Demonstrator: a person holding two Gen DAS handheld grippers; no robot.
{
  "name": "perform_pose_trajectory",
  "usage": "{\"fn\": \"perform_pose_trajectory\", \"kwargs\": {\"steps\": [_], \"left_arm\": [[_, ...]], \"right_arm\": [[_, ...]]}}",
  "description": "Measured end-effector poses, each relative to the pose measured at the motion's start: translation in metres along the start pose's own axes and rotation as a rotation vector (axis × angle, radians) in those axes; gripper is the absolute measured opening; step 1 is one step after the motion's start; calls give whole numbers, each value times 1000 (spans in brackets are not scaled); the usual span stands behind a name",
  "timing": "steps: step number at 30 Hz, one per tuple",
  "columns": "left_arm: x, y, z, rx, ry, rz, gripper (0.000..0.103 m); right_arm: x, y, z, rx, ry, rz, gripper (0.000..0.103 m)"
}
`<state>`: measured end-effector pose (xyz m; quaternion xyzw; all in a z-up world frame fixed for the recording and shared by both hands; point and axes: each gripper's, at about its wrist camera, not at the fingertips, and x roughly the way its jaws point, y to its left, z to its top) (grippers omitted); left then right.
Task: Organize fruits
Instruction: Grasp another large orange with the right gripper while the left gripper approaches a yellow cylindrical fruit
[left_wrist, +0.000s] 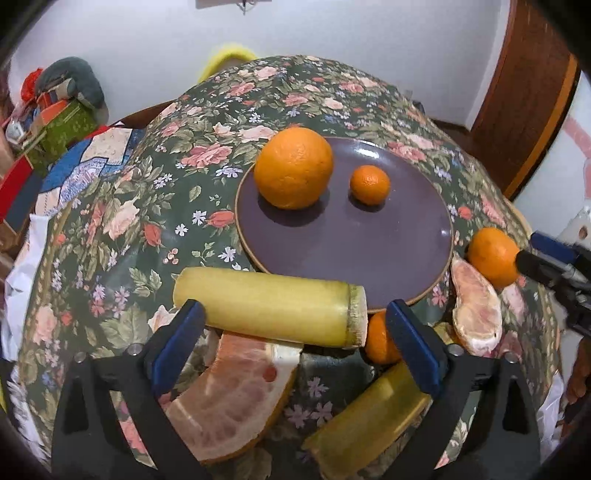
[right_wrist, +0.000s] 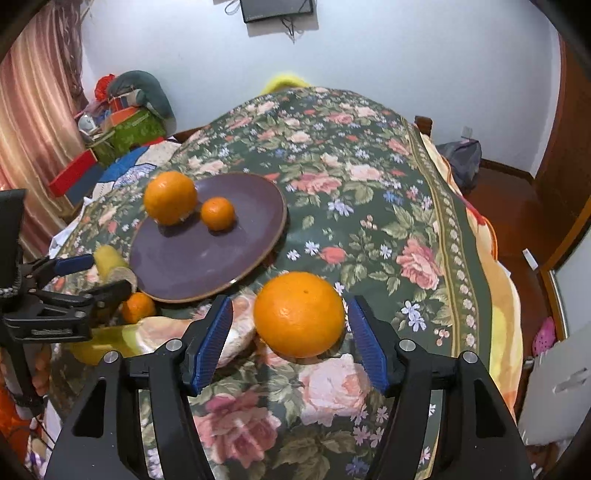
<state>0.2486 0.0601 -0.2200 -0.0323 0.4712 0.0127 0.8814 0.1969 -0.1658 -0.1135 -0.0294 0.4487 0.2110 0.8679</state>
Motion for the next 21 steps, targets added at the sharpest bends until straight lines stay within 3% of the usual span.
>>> {"fn": "perform_pose_trajectory", "kwargs": {"steps": [6, 10, 13, 21], "left_arm": [[4, 7, -2, -3, -23, 20, 99], [-4, 16, -5, -3, -35, -35, 84], [-11, 21, -7, 3, -41, -36, 73], [-25, 53, -19, -57, -41, -25, 70]], "right_arm": [[22, -10, -2, 43, 32, 21, 62], [27, -9, -5, 48, 40, 20, 63], [30, -6, -6, 34, 46, 8, 65], [32, -8, -7, 40, 55, 18, 65]]}}
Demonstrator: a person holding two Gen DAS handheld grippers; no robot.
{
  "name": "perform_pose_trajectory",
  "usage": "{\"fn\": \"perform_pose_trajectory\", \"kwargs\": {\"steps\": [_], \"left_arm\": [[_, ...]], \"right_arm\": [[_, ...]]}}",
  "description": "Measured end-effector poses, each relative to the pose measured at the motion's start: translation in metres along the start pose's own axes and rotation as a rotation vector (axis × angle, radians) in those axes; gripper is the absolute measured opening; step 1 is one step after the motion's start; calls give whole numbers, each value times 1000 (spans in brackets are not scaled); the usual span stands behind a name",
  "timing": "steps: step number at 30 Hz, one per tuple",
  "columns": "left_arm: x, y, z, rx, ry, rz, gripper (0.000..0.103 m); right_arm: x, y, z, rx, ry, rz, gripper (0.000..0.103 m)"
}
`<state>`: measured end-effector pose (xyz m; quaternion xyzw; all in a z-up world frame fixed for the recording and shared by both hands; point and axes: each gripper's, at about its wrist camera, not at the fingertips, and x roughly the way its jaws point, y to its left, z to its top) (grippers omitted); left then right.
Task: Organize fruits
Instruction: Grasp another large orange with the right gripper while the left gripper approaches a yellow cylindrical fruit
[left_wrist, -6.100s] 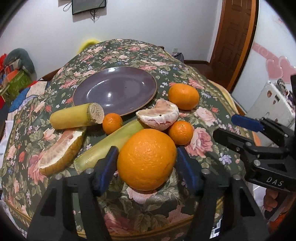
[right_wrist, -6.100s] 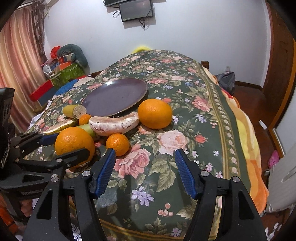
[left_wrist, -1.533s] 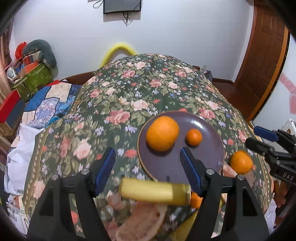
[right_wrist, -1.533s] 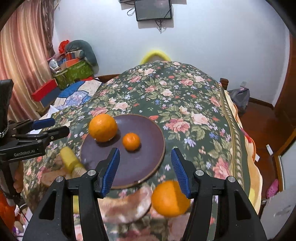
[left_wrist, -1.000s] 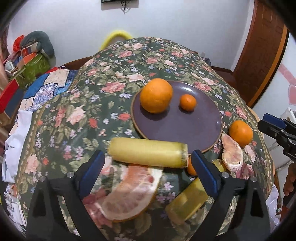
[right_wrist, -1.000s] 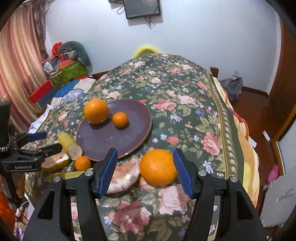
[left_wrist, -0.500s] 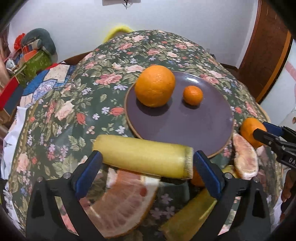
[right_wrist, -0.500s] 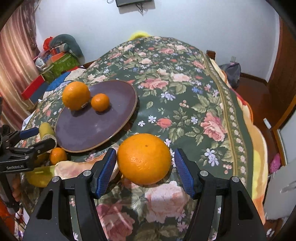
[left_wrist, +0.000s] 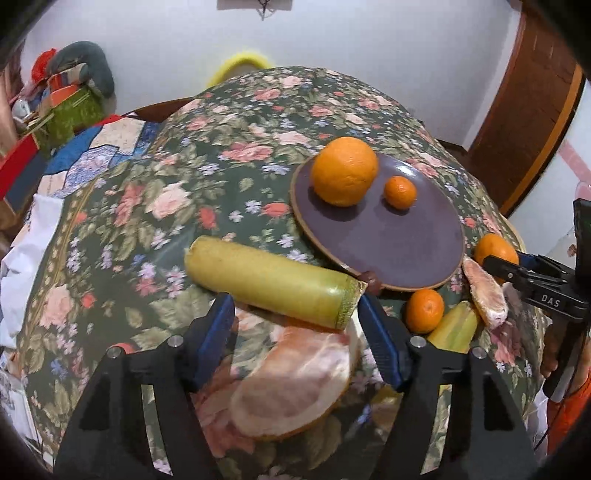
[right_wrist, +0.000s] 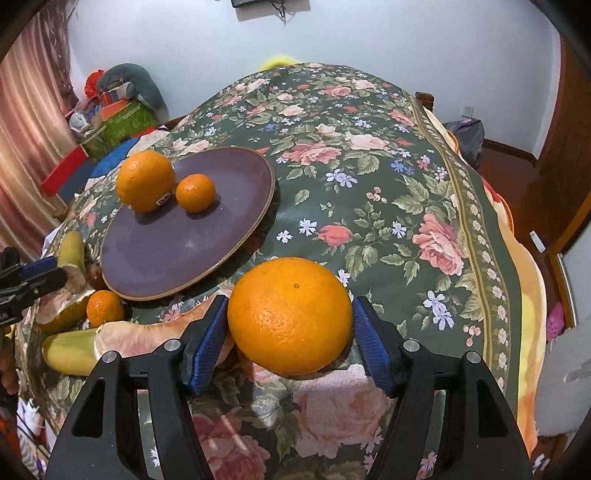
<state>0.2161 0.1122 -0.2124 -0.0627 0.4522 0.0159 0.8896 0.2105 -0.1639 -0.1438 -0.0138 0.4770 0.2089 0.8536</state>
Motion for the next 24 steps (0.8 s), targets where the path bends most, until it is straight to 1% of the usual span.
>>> {"fn": "perform_pose_trajectory", "kwargs": {"steps": [2, 6, 9, 12, 14, 19, 24], "left_arm": [[-3, 4, -3, 3, -8, 45, 70], [-5, 20, -8, -34, 6, 58, 69], [-4, 31, -16, -48, 23, 122, 68], [-1, 47, -21, -91, 53, 111, 68], [-3, 50, -22, -98, 58, 108, 68], [-13, 45, -12, -102, 5, 101, 69], [0, 48, 8, -138, -3, 98, 69]], "right_arm": [[1, -1, 0, 7, 3, 9, 65], [2, -2, 1, 14, 6, 19, 63], [1, 0, 0, 7, -1, 12, 62], [-1, -1, 0, 10, -9, 10, 62], [-3, -1, 0, 11, -15, 7, 62], [-8, 1, 3, 10, -40, 3, 62], [-14, 6, 8, -5, -62, -1, 62]]}}
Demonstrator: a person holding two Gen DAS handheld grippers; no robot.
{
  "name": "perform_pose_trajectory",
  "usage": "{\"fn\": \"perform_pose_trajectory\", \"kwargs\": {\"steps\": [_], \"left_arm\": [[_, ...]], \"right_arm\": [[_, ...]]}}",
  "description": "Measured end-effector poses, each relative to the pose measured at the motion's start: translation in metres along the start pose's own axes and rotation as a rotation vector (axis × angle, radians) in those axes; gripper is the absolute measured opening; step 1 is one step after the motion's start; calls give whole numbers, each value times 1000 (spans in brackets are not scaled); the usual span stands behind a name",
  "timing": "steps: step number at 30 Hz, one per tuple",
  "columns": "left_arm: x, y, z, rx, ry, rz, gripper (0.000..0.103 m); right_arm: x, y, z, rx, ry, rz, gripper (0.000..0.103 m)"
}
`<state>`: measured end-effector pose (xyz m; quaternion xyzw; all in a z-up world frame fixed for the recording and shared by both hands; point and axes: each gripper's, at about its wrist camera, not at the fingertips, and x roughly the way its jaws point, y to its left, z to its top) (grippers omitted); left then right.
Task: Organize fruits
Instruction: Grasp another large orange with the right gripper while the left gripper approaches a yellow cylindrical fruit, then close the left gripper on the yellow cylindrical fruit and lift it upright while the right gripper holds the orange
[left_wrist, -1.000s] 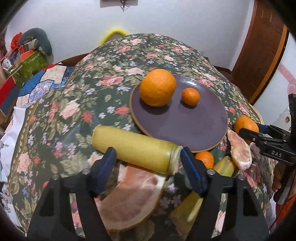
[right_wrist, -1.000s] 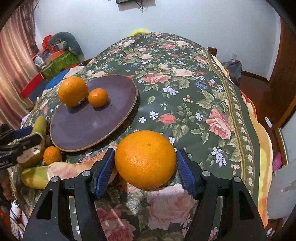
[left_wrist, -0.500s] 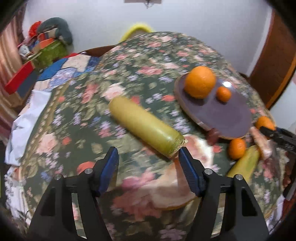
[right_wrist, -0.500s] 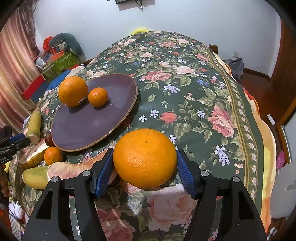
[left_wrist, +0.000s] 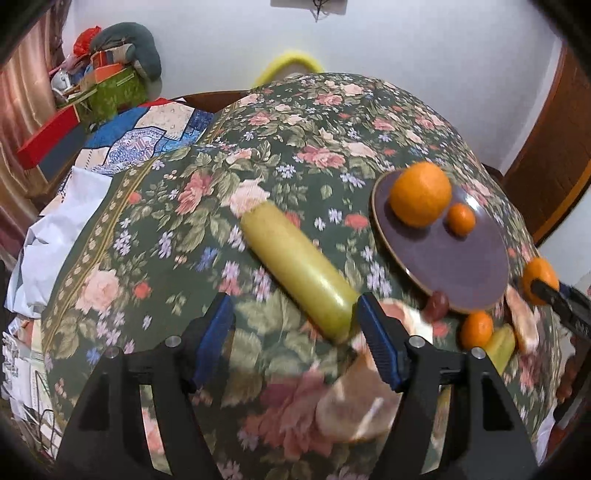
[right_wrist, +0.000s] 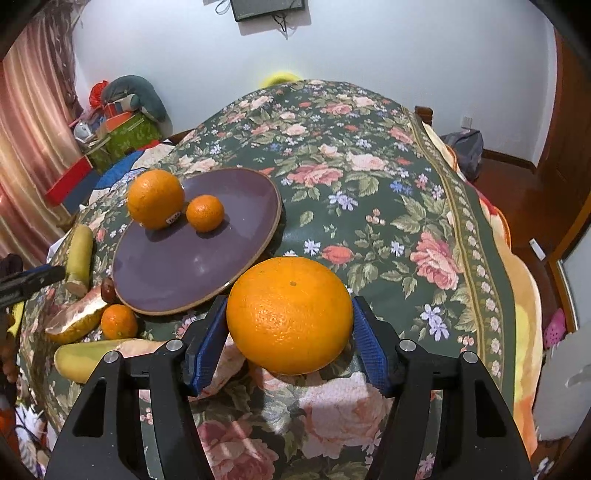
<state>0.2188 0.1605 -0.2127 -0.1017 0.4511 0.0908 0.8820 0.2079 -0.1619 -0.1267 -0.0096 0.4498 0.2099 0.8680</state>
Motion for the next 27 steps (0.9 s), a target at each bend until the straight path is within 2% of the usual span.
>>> {"fn": "perform_pose_trajectory", "kwargs": {"steps": [4, 7, 9, 15, 17, 23, 27], "left_arm": [[19, 1, 14, -46, 10, -14, 69], [33, 2, 21, -66, 31, -15, 59], [43, 2, 24, -74, 47, -12, 59], [56, -6, 34, -38, 41, 22, 59], [58, -7, 36, -35, 34, 27, 56], [54, -4, 39, -70, 28, -31, 44], [45, -13, 34, -49, 42, -73, 38]], "right_arm": [[-3, 0, 3, -2, -15, 3, 62], [-3, 0, 4, -1, -19, 4, 62], [-3, 0, 4, -1, -25, 6, 62], [-3, 3, 7, -9, -40, 16, 62], [-2, 4, 8, -11, -45, 13, 62], [-8, 6, 12, -11, -65, 16, 62], [-16, 7, 13, -12, -88, 10, 62]]}}
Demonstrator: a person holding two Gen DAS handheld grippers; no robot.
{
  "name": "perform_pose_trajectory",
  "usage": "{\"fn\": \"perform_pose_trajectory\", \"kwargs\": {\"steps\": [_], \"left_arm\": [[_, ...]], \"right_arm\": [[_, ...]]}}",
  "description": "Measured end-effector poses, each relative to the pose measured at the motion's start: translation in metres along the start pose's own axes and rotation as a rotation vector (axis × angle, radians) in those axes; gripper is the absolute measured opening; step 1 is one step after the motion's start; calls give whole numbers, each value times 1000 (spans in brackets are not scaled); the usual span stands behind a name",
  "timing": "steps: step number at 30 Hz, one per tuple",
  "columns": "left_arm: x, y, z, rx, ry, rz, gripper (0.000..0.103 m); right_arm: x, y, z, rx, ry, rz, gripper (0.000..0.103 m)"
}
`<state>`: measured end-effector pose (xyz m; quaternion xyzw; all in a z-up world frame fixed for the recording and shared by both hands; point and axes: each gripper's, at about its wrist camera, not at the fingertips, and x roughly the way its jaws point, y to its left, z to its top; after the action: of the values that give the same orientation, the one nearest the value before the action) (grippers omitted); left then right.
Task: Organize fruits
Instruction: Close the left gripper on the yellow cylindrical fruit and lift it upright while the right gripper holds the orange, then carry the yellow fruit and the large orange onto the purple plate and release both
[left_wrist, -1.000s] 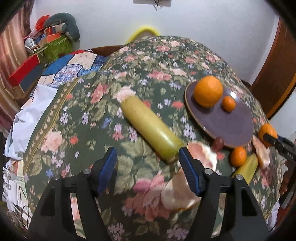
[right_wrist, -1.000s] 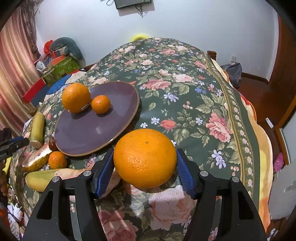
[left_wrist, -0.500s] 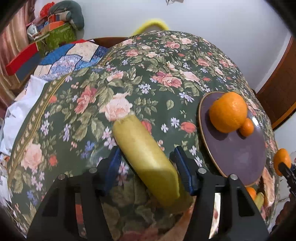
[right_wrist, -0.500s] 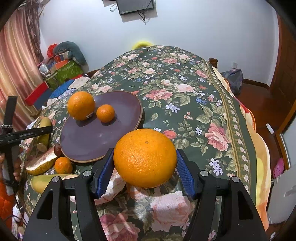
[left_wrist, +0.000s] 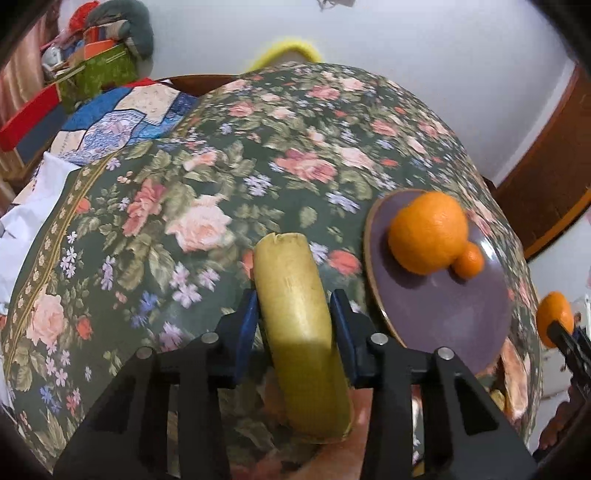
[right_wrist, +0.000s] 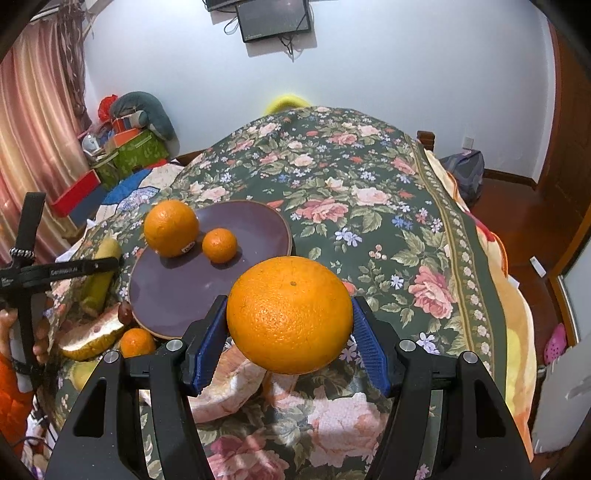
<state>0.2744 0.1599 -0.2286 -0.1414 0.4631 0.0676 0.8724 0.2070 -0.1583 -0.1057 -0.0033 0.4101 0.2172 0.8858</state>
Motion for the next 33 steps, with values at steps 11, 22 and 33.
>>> {"fn": "perform_pose_trajectory", "kwargs": {"steps": [11, 22, 33], "left_arm": [[-66, -35, -13, 136, -132, 28, 34], [-101, -68, -11, 181, -197, -61, 34], [-73, -100, -4, 219, -148, -128, 34]], "right_arm": [[-20, 8, 6, -3, -43, 5, 62], [-37, 12, 13, 1, -90, 8, 62], [-19, 12, 23, 2, -89, 24, 62]]}}
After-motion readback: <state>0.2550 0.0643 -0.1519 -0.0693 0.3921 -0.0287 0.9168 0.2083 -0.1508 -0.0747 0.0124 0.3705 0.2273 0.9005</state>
